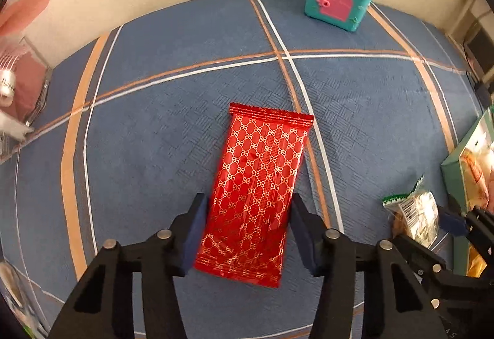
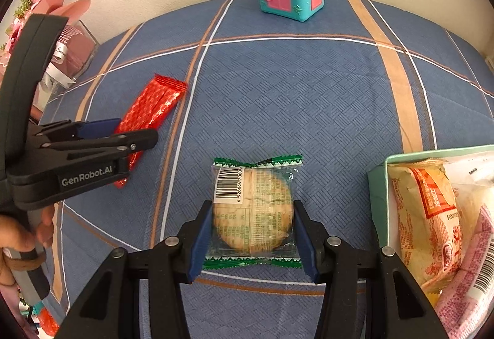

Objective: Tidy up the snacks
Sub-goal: 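Grasp the round green-wrapped biscuit with the right gripper while the left grasps the red wafer bar, then carry the round biscuit and red wafer bar over the white tray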

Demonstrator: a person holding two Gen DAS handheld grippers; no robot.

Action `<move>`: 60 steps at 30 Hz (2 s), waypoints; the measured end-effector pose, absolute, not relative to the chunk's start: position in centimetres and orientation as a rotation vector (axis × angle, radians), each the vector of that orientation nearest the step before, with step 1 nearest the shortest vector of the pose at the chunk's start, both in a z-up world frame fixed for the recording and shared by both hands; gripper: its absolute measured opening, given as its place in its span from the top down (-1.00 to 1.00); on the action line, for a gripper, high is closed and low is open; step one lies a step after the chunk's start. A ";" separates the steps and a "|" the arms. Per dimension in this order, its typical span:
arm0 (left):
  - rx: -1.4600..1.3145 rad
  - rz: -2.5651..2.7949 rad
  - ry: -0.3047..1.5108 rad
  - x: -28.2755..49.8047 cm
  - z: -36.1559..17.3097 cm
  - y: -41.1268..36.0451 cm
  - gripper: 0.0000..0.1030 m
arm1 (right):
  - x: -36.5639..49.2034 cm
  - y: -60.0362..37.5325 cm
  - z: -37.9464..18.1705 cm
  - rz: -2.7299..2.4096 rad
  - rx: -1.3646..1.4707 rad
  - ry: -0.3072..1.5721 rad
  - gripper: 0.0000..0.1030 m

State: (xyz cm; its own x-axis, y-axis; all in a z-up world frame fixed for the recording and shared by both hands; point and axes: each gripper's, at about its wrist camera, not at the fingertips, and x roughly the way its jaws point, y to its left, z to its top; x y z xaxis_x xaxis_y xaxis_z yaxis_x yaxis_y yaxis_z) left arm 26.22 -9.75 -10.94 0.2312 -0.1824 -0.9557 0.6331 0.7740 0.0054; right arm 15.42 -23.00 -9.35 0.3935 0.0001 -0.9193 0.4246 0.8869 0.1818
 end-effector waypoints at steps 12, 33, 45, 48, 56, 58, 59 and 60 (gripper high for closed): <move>0.294 -0.511 1.221 21.0 -10.7 -6.8 0.07 | 14.3 -22.3 -9.3 -0.306 0.430 1.193 -0.01; -0.088 -0.499 1.121 9.8 -1.1 -4.9 0.07 | 5.2 -21.8 -3.7 -0.329 0.437 1.087 -0.01; -0.113 -0.542 1.047 2.4 1.8 -5.8 0.07 | -1.0 -23.1 -2.2 -0.382 0.474 1.042 -0.01; -0.093 -0.555 1.039 1.5 2.0 -6.7 0.07 | -2.1 -23.6 -1.7 -0.392 0.483 1.025 -0.01; -0.029 -0.631 1.010 -1.2 2.7 -10.7 0.07 | -5.8 -27.5 -0.3 -0.465 0.555 0.953 -0.01; -0.017 -0.659 1.013 -1.9 2.6 -12.1 0.07 | -6.7 -28.8 -0.4 -0.509 0.558 0.955 -0.01; -0.013 -0.679 1.016 -2.3 2.6 -13.0 0.07 | -7.1 -29.4 -0.6 -0.535 0.556 0.960 -0.01; -0.010 -0.694 1.019 -2.6 2.5 -13.7 0.07 | -7.5 -30.0 -0.8 -0.547 0.557 0.966 -0.01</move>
